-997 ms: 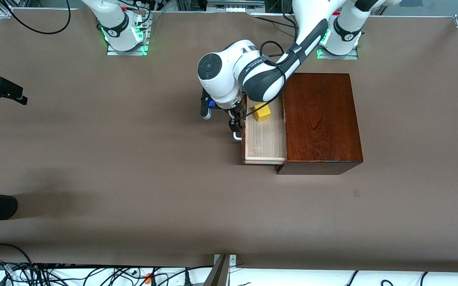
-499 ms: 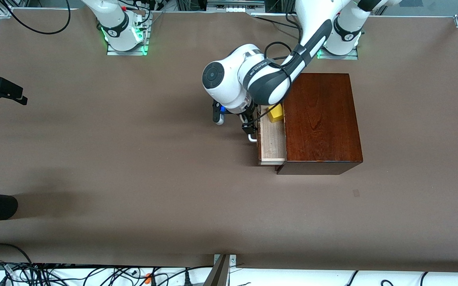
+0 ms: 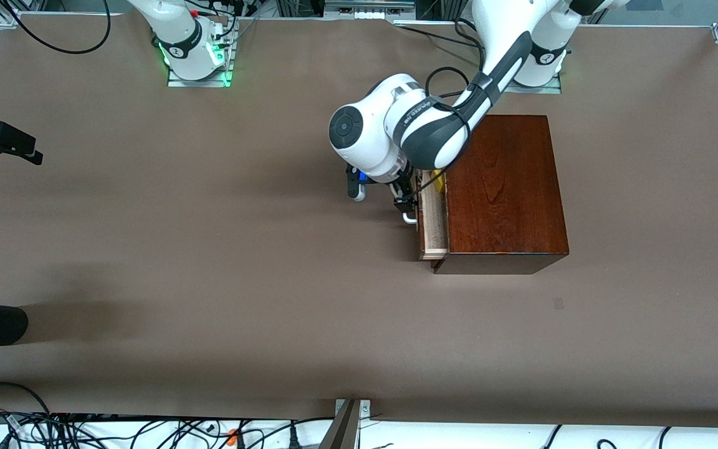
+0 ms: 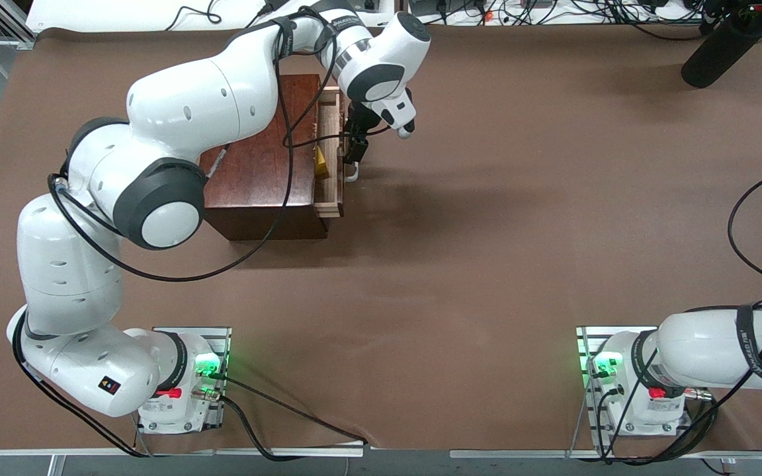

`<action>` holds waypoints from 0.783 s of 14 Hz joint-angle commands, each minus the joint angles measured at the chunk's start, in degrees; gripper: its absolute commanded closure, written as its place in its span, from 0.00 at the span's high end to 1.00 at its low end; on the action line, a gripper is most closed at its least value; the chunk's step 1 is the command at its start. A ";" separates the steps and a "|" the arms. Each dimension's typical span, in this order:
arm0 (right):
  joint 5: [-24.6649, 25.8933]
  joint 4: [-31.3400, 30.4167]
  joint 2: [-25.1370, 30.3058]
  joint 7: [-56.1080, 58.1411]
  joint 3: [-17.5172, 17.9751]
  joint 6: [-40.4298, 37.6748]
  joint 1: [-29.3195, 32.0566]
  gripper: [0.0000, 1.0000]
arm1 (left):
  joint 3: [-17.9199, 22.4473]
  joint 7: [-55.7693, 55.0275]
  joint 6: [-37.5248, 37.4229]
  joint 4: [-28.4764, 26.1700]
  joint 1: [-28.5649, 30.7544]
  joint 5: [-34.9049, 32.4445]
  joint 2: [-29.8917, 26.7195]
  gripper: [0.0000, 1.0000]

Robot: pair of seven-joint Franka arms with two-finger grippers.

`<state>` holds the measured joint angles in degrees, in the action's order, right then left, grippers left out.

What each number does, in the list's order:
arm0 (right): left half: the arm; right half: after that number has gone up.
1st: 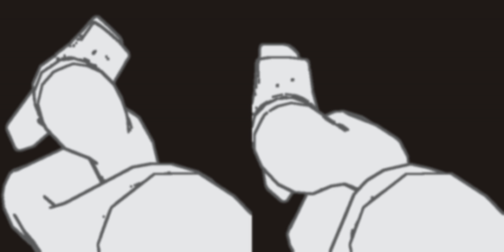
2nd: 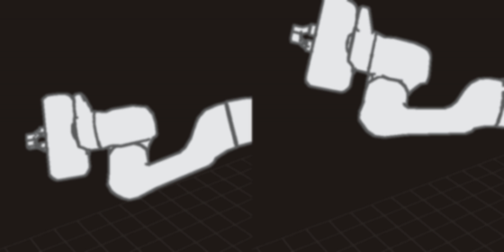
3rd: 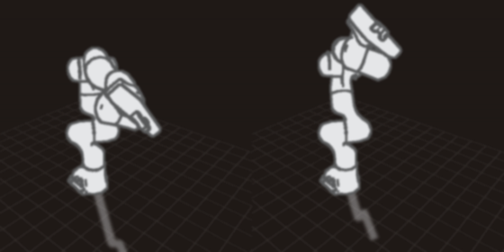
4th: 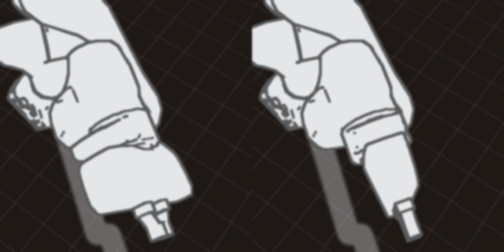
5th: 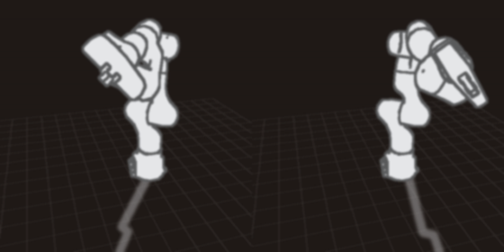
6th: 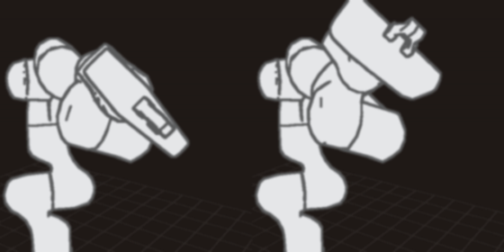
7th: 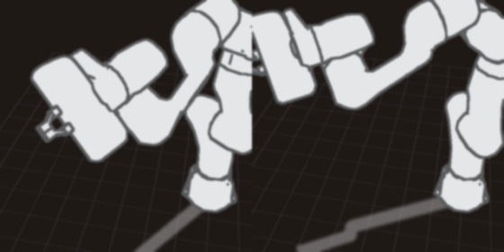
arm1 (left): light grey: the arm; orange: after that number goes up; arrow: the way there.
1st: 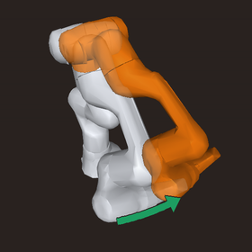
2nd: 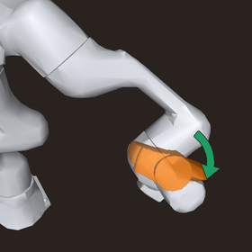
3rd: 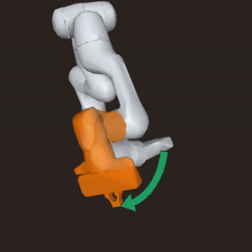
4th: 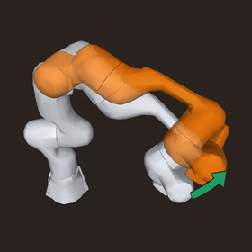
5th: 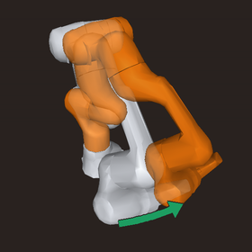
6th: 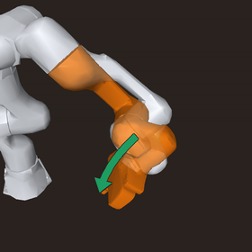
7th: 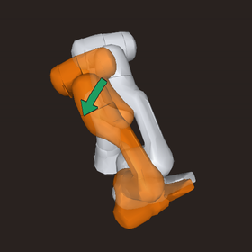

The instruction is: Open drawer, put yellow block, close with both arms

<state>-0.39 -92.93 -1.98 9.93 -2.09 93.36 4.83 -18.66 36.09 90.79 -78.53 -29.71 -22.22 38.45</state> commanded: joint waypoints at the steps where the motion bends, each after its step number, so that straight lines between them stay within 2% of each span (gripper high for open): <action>1: -1.10 0.73 -0.30 -0.26 0.60 -0.64 0.88 1.00 | -0.14 -0.59 -0.88 -5.75 2.55 -2.83 -3.73 1.00; 9: -1.10 0.65 -0.30 -0.26 0.25 -0.81 0.97 1.00 | -0.23 -0.76 -1.76 -6.73 4.66 -3.97 -4.44 1.00; 11: -1.10 0.64 -0.30 -0.26 0.25 -0.81 0.88 1.00 | -0.84 -6.17 -1.32 -5.85 3.61 -3.71 -4.35 1.00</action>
<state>-0.40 -92.93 -2.01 9.90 -2.16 93.25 5.02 -19.08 34.41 89.62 -82.85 -26.15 -22.93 36.24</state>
